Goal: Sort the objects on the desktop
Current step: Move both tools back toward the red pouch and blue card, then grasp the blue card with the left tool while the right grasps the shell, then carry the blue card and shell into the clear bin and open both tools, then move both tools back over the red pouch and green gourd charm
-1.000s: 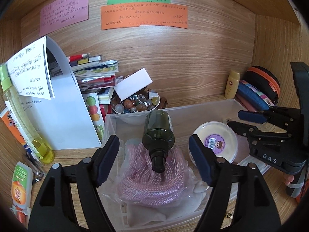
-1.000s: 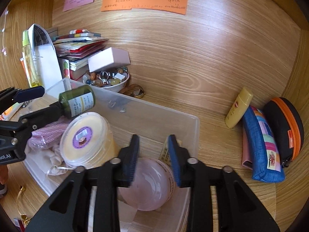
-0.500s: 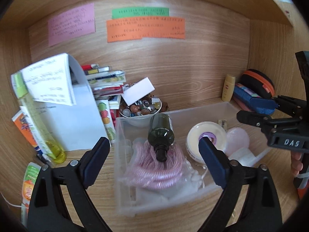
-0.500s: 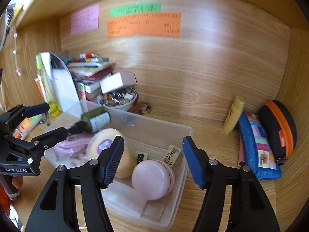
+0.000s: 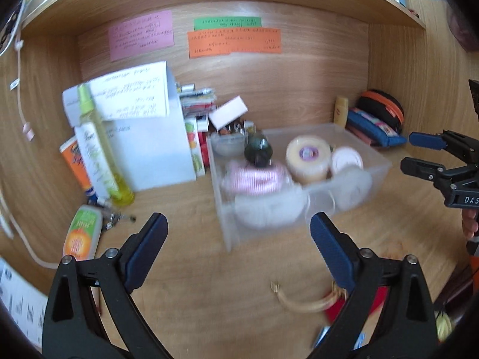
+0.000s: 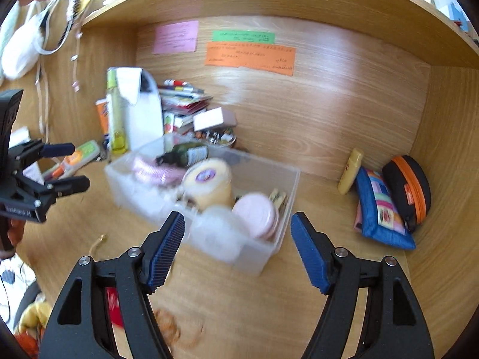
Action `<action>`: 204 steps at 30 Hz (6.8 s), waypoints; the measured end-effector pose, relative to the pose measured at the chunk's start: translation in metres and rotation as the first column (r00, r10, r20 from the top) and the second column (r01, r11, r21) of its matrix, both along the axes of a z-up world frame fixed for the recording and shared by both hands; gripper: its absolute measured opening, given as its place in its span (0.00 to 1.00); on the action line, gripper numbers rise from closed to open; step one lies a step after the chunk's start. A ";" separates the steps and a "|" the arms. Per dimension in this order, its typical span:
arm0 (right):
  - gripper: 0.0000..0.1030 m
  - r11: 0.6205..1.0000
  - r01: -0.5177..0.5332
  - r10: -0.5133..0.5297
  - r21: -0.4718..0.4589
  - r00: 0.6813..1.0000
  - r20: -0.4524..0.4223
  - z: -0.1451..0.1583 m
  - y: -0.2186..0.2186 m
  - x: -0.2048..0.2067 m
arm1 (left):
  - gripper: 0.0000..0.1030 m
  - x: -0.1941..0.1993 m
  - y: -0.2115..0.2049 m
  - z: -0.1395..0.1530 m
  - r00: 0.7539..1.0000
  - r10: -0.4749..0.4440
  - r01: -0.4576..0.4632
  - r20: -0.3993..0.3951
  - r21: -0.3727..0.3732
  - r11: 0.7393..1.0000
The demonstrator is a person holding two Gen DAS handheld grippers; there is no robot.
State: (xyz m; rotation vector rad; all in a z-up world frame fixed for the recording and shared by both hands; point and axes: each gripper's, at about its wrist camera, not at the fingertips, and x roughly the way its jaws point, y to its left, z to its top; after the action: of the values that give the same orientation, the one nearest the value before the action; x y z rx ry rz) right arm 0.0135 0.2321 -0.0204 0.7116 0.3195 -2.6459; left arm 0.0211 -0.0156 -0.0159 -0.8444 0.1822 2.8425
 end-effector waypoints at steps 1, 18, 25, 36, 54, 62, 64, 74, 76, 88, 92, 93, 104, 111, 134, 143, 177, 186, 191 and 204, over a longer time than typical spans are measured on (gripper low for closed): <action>0.68 1.000 0.001 -0.001 0.006 1.000 0.001 -0.004 0.001 0.006 | 0.94 0.005 -0.001 -0.003 1.000 0.002 -0.002 0.011 -0.005 1.000; 0.68 0.998 -0.064 0.063 0.001 0.989 0.135 -0.063 0.006 0.071 | 0.94 0.073 0.032 -0.060 0.976 -0.122 0.113 0.180 0.060 0.992; 0.67 0.994 -0.113 0.112 0.002 0.980 0.163 -0.074 -0.003 0.083 | 0.94 0.074 0.041 -0.079 0.961 -0.145 0.126 0.237 0.094 0.988; 0.39 0.987 -0.158 0.155 -0.008 0.961 0.227 -0.087 -0.010 0.078 | 0.80 0.073 0.049 -0.082 0.974 -0.135 0.130 0.181 0.040 0.991; 0.18 0.985 -0.172 0.169 -0.008 0.959 0.229 -0.085 -0.015 0.071 | 0.45 0.068 0.029 -0.080 0.985 -0.084 0.069 0.150 0.103 0.992; 0.18 0.989 -0.144 0.146 -0.026 0.970 0.195 -0.065 -0.004 0.068 | 0.45 0.068 0.017 -0.066 0.993 -0.052 0.039 0.106 0.124 0.992; 0.18 0.991 -0.129 0.131 -0.020 0.975 0.177 -0.061 0.000 0.066 | 0.45 0.066 0.012 -0.060 0.995 -0.045 0.033 0.092 0.127 0.991; 0.18 0.996 -0.047 0.057 -0.081 0.991 0.124 -0.033 0.030 0.039 | 0.45 0.049 -0.009 -0.025 1.000 0.010 -0.009 -0.006 0.128 0.992; 0.18 0.995 -0.041 0.051 -0.090 0.992 0.115 -0.030 0.034 0.035 | 0.45 0.043 -0.013 -0.019 1.000 0.021 -0.018 -0.021 0.139 0.990; 0.18 0.992 -0.048 0.055 -0.117 0.997 0.060 -0.004 0.027 -0.012 | 0.45 -0.010 -0.023 0.011 0.997 0.047 -0.036 -0.068 0.154 0.987; 0.18 0.991 -0.050 0.056 -0.123 0.997 0.045 0.006 0.016 -0.033 | 0.45 -0.032 -0.020 0.021 0.996 0.042 -0.027 -0.085 0.164 0.986; 0.18 0.991 -0.053 0.059 -0.126 0.997 0.043 0.008 0.012 -0.039 | 0.45 -0.038 -0.018 0.023 0.995 0.039 -0.024 -0.087 0.167 0.986; 0.18 0.989 0.007 0.008 -0.145 0.995 0.099 0.009 -0.004 -0.099 | 0.45 -0.105 -0.003 0.019 0.998 0.034 -0.023 -0.046 0.226 0.974; 0.18 0.993 0.041 -0.023 -0.108 0.985 0.169 -0.016 -0.008 -0.116 | 0.45 -0.114 0.006 -0.001 1.000 0.014 -0.012 -0.005 0.191 0.981; 0.18 0.999 0.001 0.005 -0.034 0.985 0.175 -0.032 -0.028 -0.109 | 0.48 -0.114 0.026 -0.019 0.999 0.032 -0.033 0.012 0.080 0.996; 0.34 1.000 0.026 -0.025 -0.009 0.989 0.145 -0.034 -0.029 -0.109 | 0.68 -0.106 0.027 -0.015 0.998 0.048 -0.045 -0.043 0.063 0.997; 0.78 0.998 0.007 -0.001 -0.066 0.996 0.087 -0.020 0.015 -0.002 | 0.97 -0.007 0.033 -0.014 1.000 -0.005 0.003 0.022 0.112 0.994; 0.80 0.997 0.004 0.010 -0.077 0.984 0.179 -0.062 0.020 0.033 | 0.97 0.034 0.041 -0.041 0.996 -0.062 0.053 0.062 0.136 0.989; 0.80 0.996 -0.034 0.052 -0.078 0.968 0.245 -0.080 0.008 0.039 | 0.97 0.043 0.032 -0.053 0.993 -0.041 0.025 0.110 0.143 0.989; 0.80 0.986 -0.095 0.128 -0.139 0.959 0.251 -0.076 -0.022 0.048 | 0.97 0.055 0.024 -0.057 0.994 -0.021 0.004 0.110 0.149 0.989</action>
State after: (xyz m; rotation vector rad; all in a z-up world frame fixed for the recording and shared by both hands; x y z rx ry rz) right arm 0.0610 0.2099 -0.0964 0.9556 0.1143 -2.4048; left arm 0.0756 0.0084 -0.0730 -0.9623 -0.0379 2.7462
